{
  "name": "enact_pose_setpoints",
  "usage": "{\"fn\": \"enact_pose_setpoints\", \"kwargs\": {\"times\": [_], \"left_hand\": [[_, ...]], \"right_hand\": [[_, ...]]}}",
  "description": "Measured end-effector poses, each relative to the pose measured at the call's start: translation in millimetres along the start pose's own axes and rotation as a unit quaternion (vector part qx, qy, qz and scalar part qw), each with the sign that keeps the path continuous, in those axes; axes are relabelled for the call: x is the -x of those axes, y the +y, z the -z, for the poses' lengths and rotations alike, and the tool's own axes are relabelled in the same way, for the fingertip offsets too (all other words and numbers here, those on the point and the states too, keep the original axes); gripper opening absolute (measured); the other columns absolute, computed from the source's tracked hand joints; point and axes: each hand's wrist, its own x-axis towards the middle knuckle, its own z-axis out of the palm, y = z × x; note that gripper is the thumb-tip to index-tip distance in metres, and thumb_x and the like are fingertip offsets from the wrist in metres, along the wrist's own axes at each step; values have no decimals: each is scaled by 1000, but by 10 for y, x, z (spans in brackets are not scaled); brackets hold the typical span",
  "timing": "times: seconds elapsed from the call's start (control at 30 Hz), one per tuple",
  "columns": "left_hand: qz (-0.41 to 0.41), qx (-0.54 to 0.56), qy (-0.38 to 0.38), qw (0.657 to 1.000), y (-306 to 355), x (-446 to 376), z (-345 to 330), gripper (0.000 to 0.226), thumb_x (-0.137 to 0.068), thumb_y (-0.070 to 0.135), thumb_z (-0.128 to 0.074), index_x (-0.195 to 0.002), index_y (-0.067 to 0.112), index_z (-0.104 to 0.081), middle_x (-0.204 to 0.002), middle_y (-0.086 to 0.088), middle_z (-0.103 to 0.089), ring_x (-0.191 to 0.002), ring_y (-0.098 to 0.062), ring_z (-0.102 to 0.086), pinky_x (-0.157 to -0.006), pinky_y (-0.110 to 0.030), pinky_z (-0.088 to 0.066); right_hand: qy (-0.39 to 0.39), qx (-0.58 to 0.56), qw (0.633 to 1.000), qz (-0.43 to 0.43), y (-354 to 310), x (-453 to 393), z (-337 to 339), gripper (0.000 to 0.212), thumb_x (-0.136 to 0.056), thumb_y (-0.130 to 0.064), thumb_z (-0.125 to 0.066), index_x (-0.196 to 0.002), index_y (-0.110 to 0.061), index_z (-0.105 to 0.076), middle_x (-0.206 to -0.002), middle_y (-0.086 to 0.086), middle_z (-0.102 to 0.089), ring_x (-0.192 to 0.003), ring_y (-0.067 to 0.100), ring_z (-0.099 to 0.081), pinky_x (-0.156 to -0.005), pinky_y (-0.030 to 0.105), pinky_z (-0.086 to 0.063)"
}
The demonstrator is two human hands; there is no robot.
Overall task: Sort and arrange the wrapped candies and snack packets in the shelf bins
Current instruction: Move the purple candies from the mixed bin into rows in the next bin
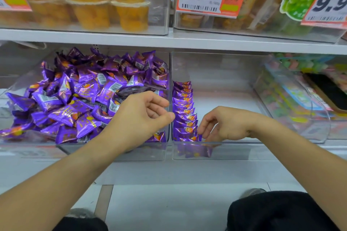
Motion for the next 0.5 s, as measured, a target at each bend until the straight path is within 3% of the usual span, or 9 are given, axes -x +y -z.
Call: {"fn": "enact_pose_setpoints", "kwargs": {"times": [0.13,0.27,0.4,0.5], "left_hand": [[-1,-1,-3,1000,12,2,1,20,-78,21,-80,-94,21,-68,-82,-3,-72,-65,-8,-60,-71,-27,-57],[-2,3,-4,1000,22,6,0,21,-78,20,-81,-95,19,-68,-83,-4,-72,-64,-6,-59,-70,-24,-56],[-2,0,-8,1000,0,2,8,22,-78,22,-82,-95,21,-68,-82,-2,-73,-66,-7,-60,-70,-25,-57],[-1,-1,-7,1000,-2,-1,8,22,-78,22,-81,-95,20,-68,-81,-2,-73,-65,-7,-61,-68,-22,-57]], "right_hand": [[5,34,999,-39,-2,-53,-21,22,-84,-2,-67,-96,-20,-70,-92,-6,-76,-55,-7,-60,-53,10,-43],[4,12,997,-72,7,-71,-23,18,-78,-9,-76,-91,-19,-70,-85,-5,-78,-64,14,-65,-57,19,-47],[11,-28,999,-45,33,-39,-17,14,-77,-5,-78,-87,-14,-75,-85,8,-77,-56,12,-59,-54,16,-45],[13,-70,996,-48,43,-64,-44,22,-76,-18,-84,-93,-14,-71,-82,10,-77,-67,22,-69,-69,30,-56]]}}
